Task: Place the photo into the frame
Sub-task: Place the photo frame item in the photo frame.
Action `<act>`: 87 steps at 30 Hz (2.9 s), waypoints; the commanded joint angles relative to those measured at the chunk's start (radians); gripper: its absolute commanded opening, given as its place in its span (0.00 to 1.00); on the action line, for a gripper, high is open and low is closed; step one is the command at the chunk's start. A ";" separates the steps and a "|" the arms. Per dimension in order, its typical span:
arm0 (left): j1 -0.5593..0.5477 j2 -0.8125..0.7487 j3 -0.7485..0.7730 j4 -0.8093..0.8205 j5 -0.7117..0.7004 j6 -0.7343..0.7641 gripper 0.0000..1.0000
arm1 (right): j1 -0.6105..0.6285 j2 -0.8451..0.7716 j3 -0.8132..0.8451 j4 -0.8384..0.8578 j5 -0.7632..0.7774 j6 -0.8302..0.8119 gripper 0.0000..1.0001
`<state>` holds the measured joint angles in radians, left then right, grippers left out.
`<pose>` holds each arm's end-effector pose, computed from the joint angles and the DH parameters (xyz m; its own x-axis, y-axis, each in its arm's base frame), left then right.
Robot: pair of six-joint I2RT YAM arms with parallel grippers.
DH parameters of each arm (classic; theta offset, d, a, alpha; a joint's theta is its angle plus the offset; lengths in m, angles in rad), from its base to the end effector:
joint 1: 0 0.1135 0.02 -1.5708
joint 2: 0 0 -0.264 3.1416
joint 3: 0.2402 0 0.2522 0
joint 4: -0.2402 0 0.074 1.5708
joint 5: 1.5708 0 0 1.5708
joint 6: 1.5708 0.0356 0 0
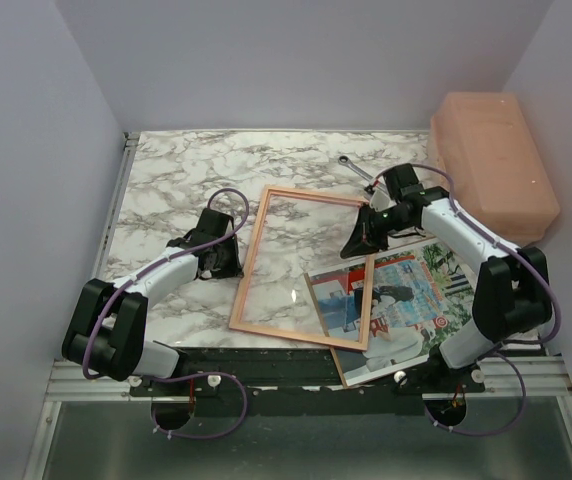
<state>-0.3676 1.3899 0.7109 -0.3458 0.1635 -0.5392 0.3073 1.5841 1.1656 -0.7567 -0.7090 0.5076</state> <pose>0.2382 -0.0979 0.1728 -0.9069 -0.1936 -0.3742 -0.0375 0.9217 -0.3860 0.2891 0.1161 0.2395 -0.9965 0.0709 -0.0447 0.0179 0.7016 0.7124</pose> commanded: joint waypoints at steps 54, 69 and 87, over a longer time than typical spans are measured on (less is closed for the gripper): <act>-0.017 0.046 0.008 -0.036 -0.030 0.006 0.00 | 0.046 0.107 0.009 -0.082 0.665 -0.071 1.00; -0.019 0.038 0.010 -0.042 -0.035 0.001 0.20 | 0.045 0.111 -0.015 -0.086 0.638 -0.085 1.00; -0.057 0.018 -0.027 0.109 0.073 -0.093 0.46 | 0.054 0.107 0.004 -0.112 0.691 -0.085 1.00</act>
<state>-0.4061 1.3918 0.6872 -0.2714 0.2203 -0.6109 0.3584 1.7073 1.1603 -0.8345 -0.0708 0.4328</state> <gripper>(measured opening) 0.480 0.996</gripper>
